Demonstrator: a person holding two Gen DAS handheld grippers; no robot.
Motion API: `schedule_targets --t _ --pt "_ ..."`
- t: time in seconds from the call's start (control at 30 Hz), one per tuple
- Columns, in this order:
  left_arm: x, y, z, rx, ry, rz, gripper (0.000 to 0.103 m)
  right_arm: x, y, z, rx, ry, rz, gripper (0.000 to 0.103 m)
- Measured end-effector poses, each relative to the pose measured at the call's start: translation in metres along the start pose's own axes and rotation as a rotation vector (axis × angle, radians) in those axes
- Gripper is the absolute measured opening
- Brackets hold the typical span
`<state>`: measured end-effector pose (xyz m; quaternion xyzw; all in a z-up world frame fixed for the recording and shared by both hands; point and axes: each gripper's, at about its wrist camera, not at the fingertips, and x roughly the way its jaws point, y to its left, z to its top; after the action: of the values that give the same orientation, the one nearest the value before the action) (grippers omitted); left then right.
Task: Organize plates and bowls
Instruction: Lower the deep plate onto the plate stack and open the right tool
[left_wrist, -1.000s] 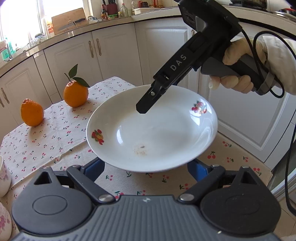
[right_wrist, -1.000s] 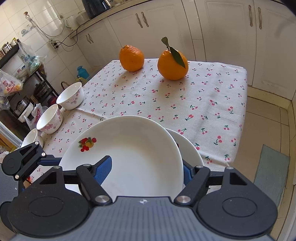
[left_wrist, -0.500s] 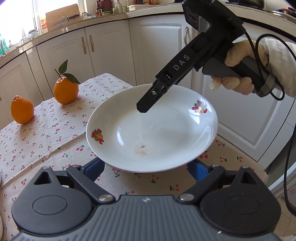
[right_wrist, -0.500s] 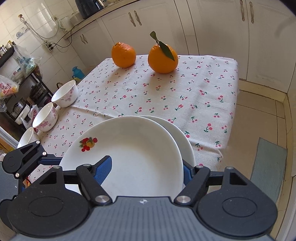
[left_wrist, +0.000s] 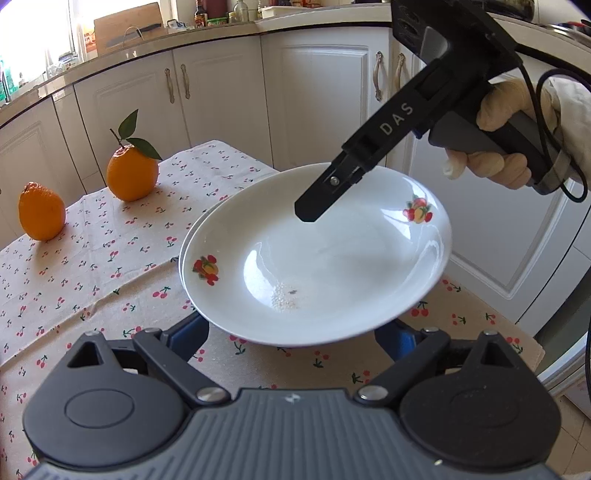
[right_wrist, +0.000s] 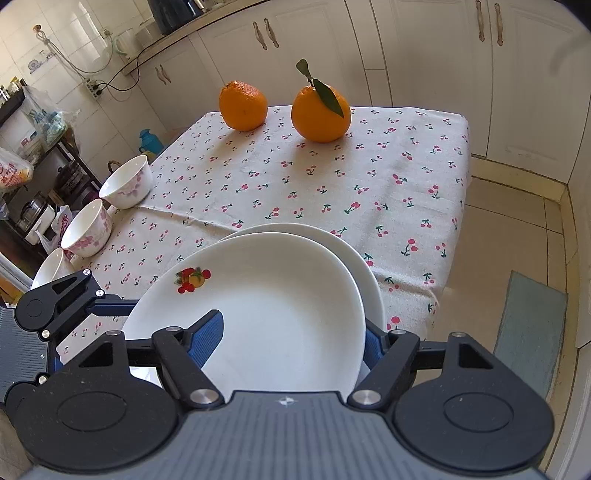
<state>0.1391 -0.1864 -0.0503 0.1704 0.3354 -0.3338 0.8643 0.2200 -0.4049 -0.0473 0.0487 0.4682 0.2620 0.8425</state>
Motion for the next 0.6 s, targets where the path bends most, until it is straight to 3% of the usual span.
schedule_targets --t 0.6 --pt "0.000 0.001 -0.002 0.013 -0.025 -0.031 0.101 -0.011 0.005 -0.006 0.008 -0.004 -0.058 0.081"
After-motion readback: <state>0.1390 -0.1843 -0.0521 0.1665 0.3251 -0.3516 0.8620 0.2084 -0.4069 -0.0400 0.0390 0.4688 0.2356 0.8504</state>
